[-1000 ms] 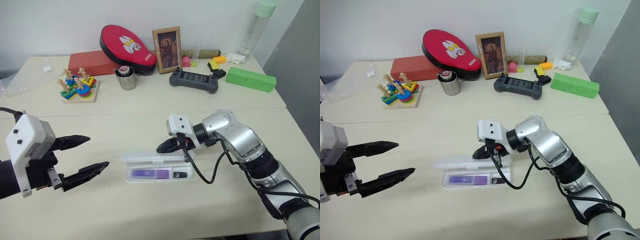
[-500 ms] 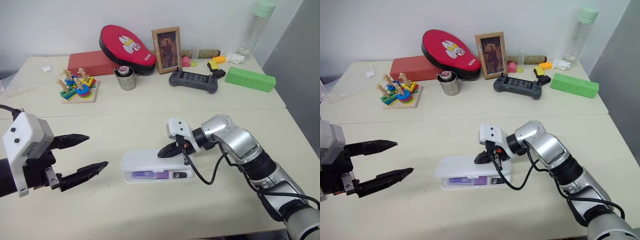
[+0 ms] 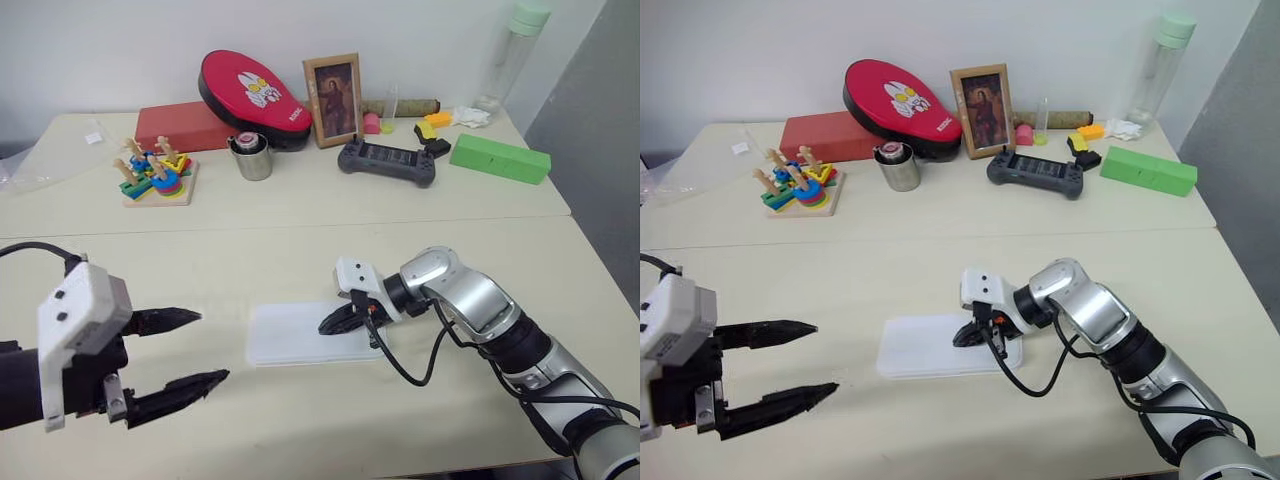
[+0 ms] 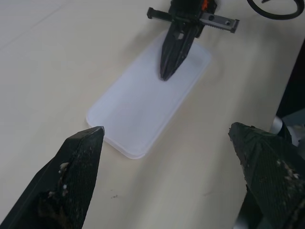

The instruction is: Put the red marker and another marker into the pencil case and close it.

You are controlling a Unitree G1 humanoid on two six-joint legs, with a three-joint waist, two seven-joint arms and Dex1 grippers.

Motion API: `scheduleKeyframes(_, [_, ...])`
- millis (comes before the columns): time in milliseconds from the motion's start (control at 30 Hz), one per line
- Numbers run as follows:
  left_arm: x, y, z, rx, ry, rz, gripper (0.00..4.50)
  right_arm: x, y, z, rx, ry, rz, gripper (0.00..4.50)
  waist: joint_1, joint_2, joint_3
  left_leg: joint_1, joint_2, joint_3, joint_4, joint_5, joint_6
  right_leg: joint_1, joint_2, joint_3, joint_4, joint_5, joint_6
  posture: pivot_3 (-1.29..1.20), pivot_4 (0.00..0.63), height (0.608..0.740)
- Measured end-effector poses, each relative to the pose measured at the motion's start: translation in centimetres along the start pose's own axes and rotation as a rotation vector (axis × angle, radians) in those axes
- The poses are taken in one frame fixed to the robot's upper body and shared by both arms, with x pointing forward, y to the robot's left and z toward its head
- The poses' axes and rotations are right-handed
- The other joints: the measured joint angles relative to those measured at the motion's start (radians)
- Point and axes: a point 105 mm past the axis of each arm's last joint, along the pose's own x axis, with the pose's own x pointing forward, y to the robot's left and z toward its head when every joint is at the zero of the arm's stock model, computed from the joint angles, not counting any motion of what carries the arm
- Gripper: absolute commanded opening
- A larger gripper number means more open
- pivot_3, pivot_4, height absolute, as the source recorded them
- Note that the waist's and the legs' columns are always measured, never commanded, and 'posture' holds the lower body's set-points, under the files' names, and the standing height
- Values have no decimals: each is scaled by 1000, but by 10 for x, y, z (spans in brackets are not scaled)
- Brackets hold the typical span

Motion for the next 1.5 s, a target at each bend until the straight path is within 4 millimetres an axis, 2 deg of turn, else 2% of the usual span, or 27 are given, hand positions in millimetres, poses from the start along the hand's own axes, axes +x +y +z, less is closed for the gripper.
scheduleKeyframes(400, [3,-2,1,26,-1,-10,4473,4,-3,-3,-31,4,-4,43,0,-1,-1,2,0,0,0,0,0,0,0,0,0,0,0,0,150,740])
scheduleKeyframes(533, [3,-1,3,32,-7,0,4473,2,-5,0,25,-32,-5,43,0,-1,-1,1,0,0,0,0,0,1,0,0,0,0,0,0,150,740])
scheduleKeyframes(633, [4,1,4,36,-14,18,4473,-10,-7,10,69,-104,1,43,1,-1,-1,0,0,0,0,0,0,1,0,0,0,0,0,0,150,740])
scheduleKeyframes(767, [8,12,6,29,-60,100,4473,-39,-6,37,13,-191,-14,43,2,-1,-1,0,0,0,0,0,0,1,0,0,0,0,0,0,150,740])
scheduleKeyframes(900, [15,29,3,-18,-131,218,4473,-54,-14,35,35,-210,-95,43,2,-1,-1,0,0,0,0,0,0,1,0,0,0,0,0,0,150,740])
scheduleKeyframes(1067, [28,49,-9,-69,-180,384,4473,-77,-35,21,133,-235,-299,43,3,-1,-1,0,0,0,0,0,0,1,0,0,0,0,0,0,150,740])
scheduleKeyframes(1167, [33,70,-16,-100,-219,542,4473,-93,-48,-11,239,-201,-485,43,8,-1,-2,0,-1,0,0,0,0,2,0,0,-1,0,0,0,150,740])
scheduleKeyframes(1233, [34,79,-24,-124,-212,605,4473,-98,-50,-27,294,-183,-545,43,9,-1,-2,-1,-1,0,0,0,0,2,0,1,-1,0,0,0,150,740])
scheduleKeyframes(1367, [31,105,-39,-167,-229,761,4473,-125,-53,-56,380,-145,-729,43,10,-1,-2,0,-1,0,1,0,0,2,0,1,0,0,0,0,150,740])
scheduleKeyframes(1433, [28,117,-54,-211,-222,831,4473,-141,-53,-73,414,-116,-834,43,7,-2,-2,0,-1,0,1,0,0,2,0,1,-1,0,0,0,150,740])
scheduleKeyframes(1500, [29,123,-65,-235,-219,862,4473,-146,-50,-90,456,-84,-886,43,8,-2,-2,0,-1,0,0,0,0,2,0,0,-1,0,0,0,150,740])
